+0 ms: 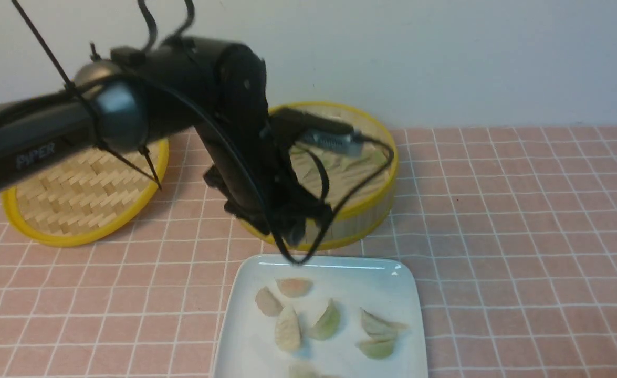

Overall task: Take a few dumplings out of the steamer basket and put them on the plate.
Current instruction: Use the left arm to put the dumpling into the plate, then use the left arm to grab a dumpling from the steamer

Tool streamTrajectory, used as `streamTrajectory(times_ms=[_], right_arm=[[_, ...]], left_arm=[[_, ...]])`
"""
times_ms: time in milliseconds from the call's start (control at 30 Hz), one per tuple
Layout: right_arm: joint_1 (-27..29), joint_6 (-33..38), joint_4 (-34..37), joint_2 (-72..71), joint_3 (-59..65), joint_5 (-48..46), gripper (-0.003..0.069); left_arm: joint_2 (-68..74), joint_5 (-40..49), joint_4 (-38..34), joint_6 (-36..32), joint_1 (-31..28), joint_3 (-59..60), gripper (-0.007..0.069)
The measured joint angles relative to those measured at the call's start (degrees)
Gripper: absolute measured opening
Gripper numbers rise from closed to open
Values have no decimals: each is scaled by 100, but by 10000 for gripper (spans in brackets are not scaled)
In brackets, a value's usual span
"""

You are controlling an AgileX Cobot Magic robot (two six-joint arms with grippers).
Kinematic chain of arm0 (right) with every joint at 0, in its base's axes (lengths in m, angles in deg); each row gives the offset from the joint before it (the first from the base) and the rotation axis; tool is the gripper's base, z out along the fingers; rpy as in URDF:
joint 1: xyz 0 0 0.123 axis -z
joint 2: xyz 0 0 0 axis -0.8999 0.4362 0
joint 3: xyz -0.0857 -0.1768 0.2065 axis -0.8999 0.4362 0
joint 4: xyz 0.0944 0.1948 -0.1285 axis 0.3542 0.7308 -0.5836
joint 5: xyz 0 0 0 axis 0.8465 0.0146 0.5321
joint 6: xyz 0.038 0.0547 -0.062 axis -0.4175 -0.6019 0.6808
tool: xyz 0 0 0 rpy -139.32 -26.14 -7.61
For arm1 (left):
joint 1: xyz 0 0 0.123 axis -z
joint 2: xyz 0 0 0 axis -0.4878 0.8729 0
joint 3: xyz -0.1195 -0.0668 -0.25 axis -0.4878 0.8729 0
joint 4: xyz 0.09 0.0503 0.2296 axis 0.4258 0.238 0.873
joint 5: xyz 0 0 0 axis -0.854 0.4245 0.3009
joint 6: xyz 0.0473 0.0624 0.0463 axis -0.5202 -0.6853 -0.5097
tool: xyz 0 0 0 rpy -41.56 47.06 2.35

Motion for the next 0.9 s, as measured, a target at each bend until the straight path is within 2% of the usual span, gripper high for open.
streamTrajectory(times_ms=[33, 67, 167, 300, 433, 533, 567, 600, 667, 700, 900], right_arm=[[0, 0, 0, 0, 0, 0, -15], [0, 0, 0, 0, 0, 0, -15], [0, 0, 0, 0, 0, 0, -15], [0, 0, 0, 0, 0, 0, -15], [0, 0, 0, 0, 0, 0, -15], [0, 0, 0, 0, 0, 0, -15], [0, 0, 0, 0, 0, 0, -15], [0, 0, 0, 0, 0, 0, -15], [0, 0, 0, 0, 0, 0, -15], [0, 0, 0, 0, 0, 0, -15], [0, 0, 0, 0, 0, 0, -15]], left_arm=[[55, -99, 32, 94, -161, -276, 106], [151, -185, 56, 94, -292, -613, 52], [465, -342, 108, 144, -543, -1269, 8], [1185, -418, 227, 144, -710, -2160, 10], [1868, -492, 471, 144, -737, -2801, 88], [2514, -823, 795, 144, -737, -3225, 236], [2566, -845, 795, 144, -737, -3238, 244], [2717, -1015, 993, 144, -737, -3291, 303], [2791, -1106, 1118, 144, -737, -3302, 330], [2944, -1293, 1327, 144, -737, -3308, 380], [3209, -1649, 1502, 185, -737, -3313, 436]])
